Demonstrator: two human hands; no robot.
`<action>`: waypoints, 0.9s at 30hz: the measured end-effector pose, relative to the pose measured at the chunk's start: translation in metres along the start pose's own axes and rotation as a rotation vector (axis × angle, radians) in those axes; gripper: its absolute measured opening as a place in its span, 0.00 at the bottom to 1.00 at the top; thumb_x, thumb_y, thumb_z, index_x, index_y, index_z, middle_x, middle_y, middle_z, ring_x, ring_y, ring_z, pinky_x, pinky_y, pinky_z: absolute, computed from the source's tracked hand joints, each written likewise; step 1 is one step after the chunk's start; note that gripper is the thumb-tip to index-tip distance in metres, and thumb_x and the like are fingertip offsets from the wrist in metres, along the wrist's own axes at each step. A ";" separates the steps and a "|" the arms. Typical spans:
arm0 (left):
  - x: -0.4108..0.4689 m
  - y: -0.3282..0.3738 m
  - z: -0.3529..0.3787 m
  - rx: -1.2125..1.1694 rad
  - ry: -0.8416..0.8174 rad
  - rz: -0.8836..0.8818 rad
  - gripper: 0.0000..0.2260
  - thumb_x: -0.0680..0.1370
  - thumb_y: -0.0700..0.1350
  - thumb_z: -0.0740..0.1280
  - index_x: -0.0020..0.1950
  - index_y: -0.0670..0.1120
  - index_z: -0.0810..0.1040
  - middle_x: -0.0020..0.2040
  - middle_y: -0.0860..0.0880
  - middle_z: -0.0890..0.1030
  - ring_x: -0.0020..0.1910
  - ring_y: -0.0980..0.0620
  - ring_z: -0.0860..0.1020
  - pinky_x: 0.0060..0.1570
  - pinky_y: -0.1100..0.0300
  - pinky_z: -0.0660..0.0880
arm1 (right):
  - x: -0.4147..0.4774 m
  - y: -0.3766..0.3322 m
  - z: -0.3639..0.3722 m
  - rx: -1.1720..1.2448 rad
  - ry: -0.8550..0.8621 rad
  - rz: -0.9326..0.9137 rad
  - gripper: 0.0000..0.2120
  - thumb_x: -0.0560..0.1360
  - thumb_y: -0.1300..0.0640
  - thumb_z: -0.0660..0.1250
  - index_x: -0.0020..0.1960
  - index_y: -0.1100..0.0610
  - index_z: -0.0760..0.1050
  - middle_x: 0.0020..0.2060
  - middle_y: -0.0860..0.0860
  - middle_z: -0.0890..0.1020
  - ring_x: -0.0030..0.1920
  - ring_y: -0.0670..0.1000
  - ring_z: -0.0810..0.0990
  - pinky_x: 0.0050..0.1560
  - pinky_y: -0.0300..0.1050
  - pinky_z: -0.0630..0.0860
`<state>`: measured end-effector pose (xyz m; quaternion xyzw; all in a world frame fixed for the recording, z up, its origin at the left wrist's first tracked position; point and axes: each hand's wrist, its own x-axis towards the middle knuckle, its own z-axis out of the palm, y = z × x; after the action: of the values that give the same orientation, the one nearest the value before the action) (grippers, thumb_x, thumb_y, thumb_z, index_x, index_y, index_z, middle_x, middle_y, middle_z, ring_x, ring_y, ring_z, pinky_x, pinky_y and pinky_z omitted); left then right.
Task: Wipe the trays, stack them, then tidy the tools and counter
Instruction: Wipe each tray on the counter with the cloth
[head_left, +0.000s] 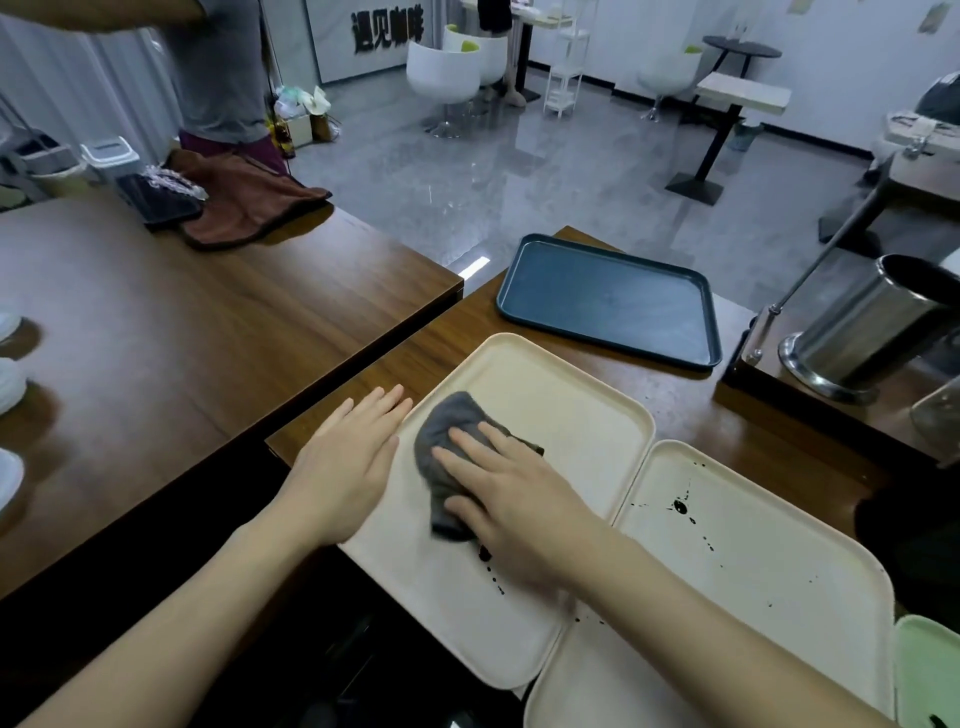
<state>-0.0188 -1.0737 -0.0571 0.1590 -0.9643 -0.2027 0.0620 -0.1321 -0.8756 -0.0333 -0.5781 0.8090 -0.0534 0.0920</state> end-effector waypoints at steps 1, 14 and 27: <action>0.000 0.000 0.000 0.006 0.003 -0.004 0.24 0.86 0.50 0.47 0.82 0.51 0.59 0.82 0.57 0.58 0.81 0.59 0.52 0.78 0.62 0.44 | 0.000 0.005 -0.001 0.006 -0.004 0.004 0.29 0.80 0.41 0.47 0.77 0.51 0.64 0.76 0.51 0.67 0.76 0.58 0.62 0.76 0.54 0.61; 0.006 0.000 0.001 -0.025 0.030 -0.033 0.22 0.87 0.46 0.52 0.81 0.53 0.62 0.81 0.57 0.61 0.81 0.57 0.54 0.80 0.55 0.47 | 0.031 -0.001 -0.009 -0.020 0.046 0.072 0.23 0.82 0.47 0.54 0.76 0.52 0.65 0.77 0.53 0.66 0.75 0.60 0.62 0.76 0.56 0.59; 0.020 0.006 0.003 -0.016 0.023 -0.100 0.21 0.87 0.48 0.49 0.81 0.54 0.62 0.81 0.59 0.60 0.81 0.59 0.52 0.81 0.50 0.43 | 0.011 0.063 -0.025 -0.001 0.000 0.301 0.26 0.85 0.46 0.52 0.81 0.51 0.55 0.81 0.51 0.56 0.79 0.57 0.54 0.77 0.51 0.55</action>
<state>-0.0400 -1.0741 -0.0563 0.2087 -0.9527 -0.2114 0.0641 -0.1990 -0.8662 -0.0217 -0.4503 0.8866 -0.0386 0.0986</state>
